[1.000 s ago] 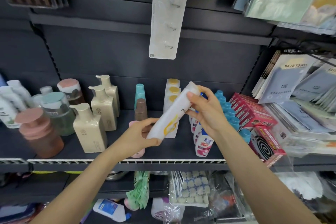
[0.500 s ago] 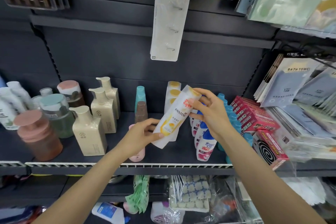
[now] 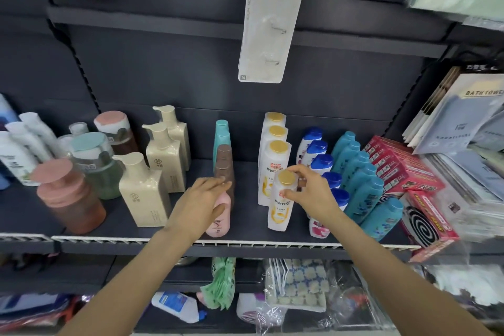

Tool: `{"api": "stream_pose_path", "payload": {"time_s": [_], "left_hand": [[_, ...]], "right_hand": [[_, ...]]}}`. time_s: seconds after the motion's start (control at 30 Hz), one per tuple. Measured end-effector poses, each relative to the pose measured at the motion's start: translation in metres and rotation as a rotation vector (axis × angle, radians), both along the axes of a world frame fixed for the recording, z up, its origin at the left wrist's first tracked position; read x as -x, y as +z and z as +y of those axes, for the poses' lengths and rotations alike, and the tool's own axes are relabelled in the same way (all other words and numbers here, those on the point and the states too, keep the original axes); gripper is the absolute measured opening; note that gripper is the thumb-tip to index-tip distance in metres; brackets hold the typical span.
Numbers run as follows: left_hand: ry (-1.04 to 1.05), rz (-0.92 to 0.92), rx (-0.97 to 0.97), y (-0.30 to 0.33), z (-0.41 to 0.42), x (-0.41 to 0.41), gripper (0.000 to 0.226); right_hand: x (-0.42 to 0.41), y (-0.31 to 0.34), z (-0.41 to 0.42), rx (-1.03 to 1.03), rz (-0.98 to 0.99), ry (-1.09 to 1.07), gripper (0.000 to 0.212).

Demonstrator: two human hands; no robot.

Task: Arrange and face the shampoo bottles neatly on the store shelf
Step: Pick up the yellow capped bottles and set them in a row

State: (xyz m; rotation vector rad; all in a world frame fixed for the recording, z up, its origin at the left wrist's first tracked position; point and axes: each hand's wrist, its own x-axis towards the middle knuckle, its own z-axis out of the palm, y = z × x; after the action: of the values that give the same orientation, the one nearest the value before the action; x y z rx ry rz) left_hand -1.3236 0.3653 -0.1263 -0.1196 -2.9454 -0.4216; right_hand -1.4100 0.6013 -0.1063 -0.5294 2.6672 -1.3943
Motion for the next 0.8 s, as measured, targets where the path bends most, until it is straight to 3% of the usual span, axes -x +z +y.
{"api": "stream_pose_path", "payload": {"time_s": [0.8], "left_hand": [[0.024, -0.025, 0.050, 0.006, 0.004, -0.003, 0.052]], "right_hand": [[0.005, -0.028, 0.001, 0.092, -0.132, 0.041, 0.044]]}}
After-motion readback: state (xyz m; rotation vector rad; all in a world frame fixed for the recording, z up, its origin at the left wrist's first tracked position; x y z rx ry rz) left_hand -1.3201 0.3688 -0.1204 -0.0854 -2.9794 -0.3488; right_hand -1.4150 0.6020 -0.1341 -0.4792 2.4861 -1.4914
